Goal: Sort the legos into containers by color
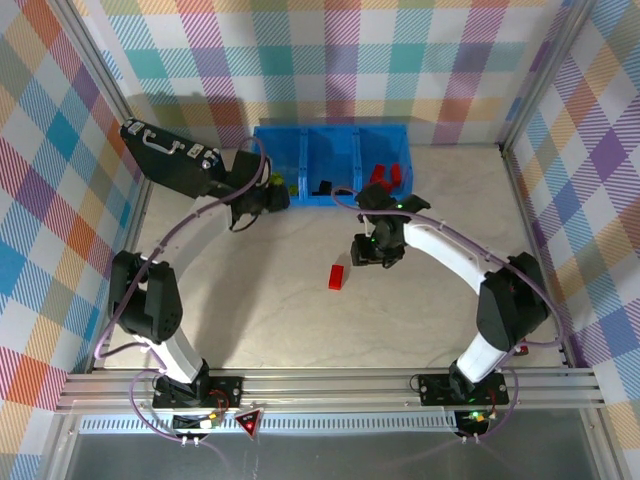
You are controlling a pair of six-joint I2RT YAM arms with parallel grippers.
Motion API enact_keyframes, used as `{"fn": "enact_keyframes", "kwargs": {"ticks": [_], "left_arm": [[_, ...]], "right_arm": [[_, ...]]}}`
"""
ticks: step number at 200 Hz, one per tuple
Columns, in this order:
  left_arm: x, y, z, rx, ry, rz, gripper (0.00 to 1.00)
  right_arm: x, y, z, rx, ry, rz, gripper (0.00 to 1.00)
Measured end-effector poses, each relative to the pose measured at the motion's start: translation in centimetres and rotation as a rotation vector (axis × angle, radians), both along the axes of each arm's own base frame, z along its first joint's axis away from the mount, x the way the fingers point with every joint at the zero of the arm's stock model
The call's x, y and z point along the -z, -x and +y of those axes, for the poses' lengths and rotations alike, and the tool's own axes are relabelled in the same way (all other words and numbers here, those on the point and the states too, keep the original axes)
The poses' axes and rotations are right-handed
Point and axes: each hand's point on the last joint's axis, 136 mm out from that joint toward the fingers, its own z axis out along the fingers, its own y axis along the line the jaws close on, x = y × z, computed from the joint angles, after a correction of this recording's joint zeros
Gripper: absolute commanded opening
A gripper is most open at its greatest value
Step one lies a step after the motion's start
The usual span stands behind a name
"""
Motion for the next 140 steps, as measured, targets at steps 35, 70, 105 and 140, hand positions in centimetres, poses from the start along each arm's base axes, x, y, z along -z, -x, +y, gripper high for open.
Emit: {"fn": "enact_keyframes", "kwargs": {"ticks": [35, 70, 105, 140], "left_arm": [[2.2, 4.6, 0.7, -0.006, 0.025, 0.064, 0.43], [1.7, 7.3, 2.1, -0.041, 0.037, 0.054, 0.42], [1.8, 9.0, 3.6, -0.073, 0.003, 0.053, 0.42], [2.9, 10.1, 4.3, -0.080, -0.017, 0.077, 0.42]], "right_arm": [[1.5, 0.2, 1.9, 0.036, 0.026, 0.033, 0.49], [3.0, 0.4, 3.6, 0.122, 0.092, 0.029, 0.51], [4.7, 1.0, 5.7, 0.182, 0.136, 0.013, 0.52], [5.6, 1.2, 7.5, 0.230, 0.131, -0.002, 0.51]]}}
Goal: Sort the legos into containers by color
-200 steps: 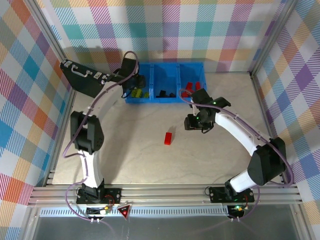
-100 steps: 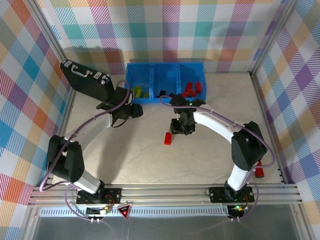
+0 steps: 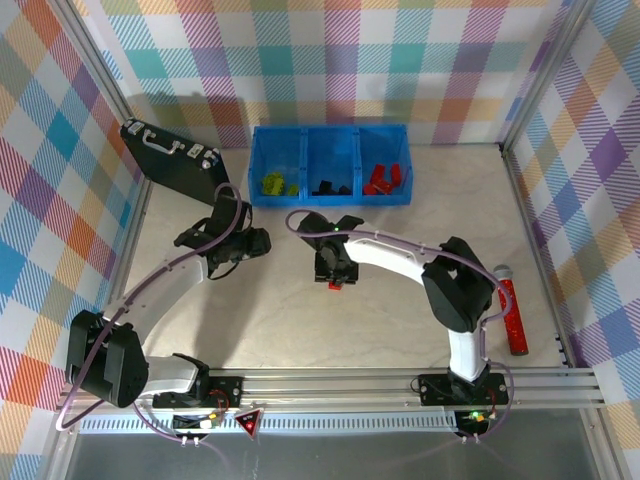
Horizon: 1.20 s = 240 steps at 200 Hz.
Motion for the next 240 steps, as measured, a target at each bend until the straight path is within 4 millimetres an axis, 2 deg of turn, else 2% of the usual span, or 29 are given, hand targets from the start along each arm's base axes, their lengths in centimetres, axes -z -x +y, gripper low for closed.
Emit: {"fn": "enact_keyframes", "kwargs": {"ticks": [22, 49, 139, 182, 240], "left_arm": [[0.3, 0.2, 0.0, 0.000, -0.001, 0.007, 0.42], [0.3, 0.1, 0.0, 0.000, 0.004, 0.006, 0.42], [0.3, 0.1, 0.0, 0.000, 0.003, 0.007, 0.42], [0.3, 0.1, 0.0, 0.000, 0.003, 0.007, 0.42], [0.3, 0.1, 0.0, 0.000, 0.003, 0.007, 0.41]], "right_arm": [[1.2, -0.5, 0.5, 0.026, 0.010, 0.001, 0.51], [2.4, -0.5, 0.2, 0.056, 0.040, 0.011, 0.51], [2.8, -0.6, 0.0, 0.071, 0.060, 0.005, 0.50], [3.3, -0.7, -0.3, 0.066, 0.083, 0.001, 0.45], [2.9, -1.3, 0.0, 0.039, 0.084, -0.019, 0.28]]}}
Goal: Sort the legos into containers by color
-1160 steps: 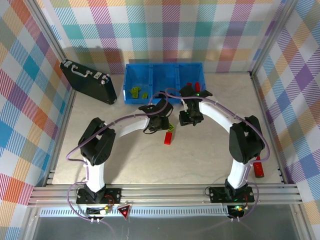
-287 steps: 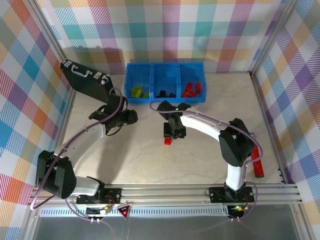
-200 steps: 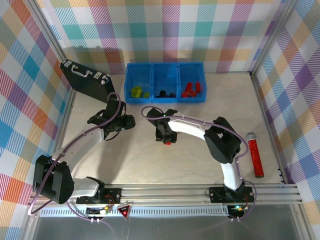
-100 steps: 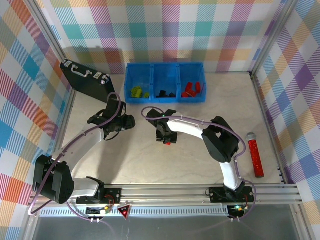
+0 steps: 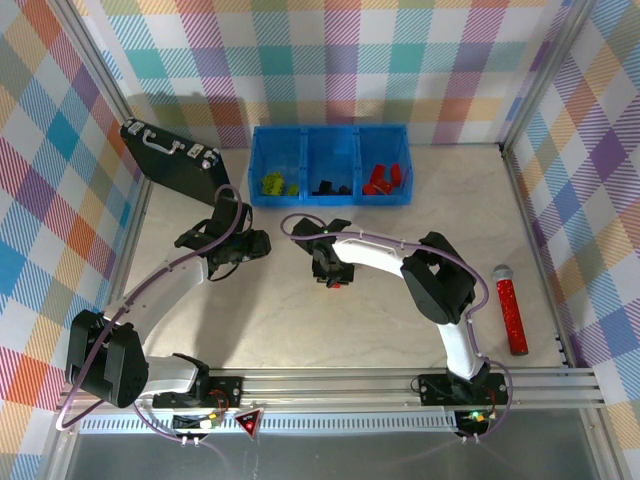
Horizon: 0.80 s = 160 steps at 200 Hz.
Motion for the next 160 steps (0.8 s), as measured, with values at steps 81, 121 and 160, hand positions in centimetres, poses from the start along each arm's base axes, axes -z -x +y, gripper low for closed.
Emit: {"fn": "enact_keyframes", "kwargs": {"ticks": [81, 121, 160], "left_arm": [[0.1, -0.1, 0.2, -0.023, 0.014, 0.010, 0.41], [0.3, -0.4, 1.4, -0.073, 0.042, 0.025, 0.41], [1.6, 0.2, 2.6, -0.111, 0.049, 0.068, 0.41]], "right_arm": [[-3.3, -1.4, -1.2, -0.042, 0.009, -0.076, 0.29], [-7.9, -5.2, -3.1, -0.064, -0.049, -0.161, 0.29], [-10.1, -9.8, -6.4, -0.066, -0.079, -0.204, 0.29]]}}
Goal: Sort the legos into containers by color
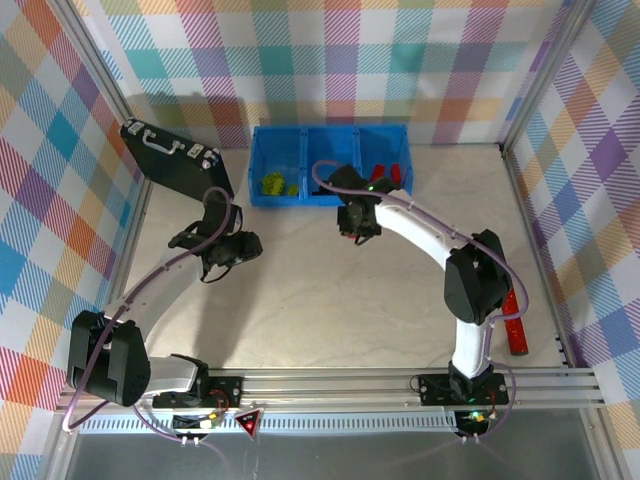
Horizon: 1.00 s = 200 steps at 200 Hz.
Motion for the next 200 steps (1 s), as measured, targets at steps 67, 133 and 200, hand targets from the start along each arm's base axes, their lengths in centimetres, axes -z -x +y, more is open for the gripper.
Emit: {"fn": "enact_keyframes", "kwargs": {"ticks": [67, 133, 200], "left_arm": [[-0.6, 1.9, 1.3, -0.031, 0.019, -0.001, 0.41], [-0.9, 3.0, 1.4, -0.050, 0.047, 0.014, 0.41], [-1.7, 4.5, 1.9, -0.064, 0.046, 0.022, 0.42]], "right_arm": [[-1.9, -9.8, -4.2, -0.017, -0.040, -0.083, 0.30], [1.0, -16.6, -5.3, -0.094, -0.092, -0.125, 0.35], [1.4, -21.9, -4.6, -0.125, -0.146, -0.216, 0.44]]}}
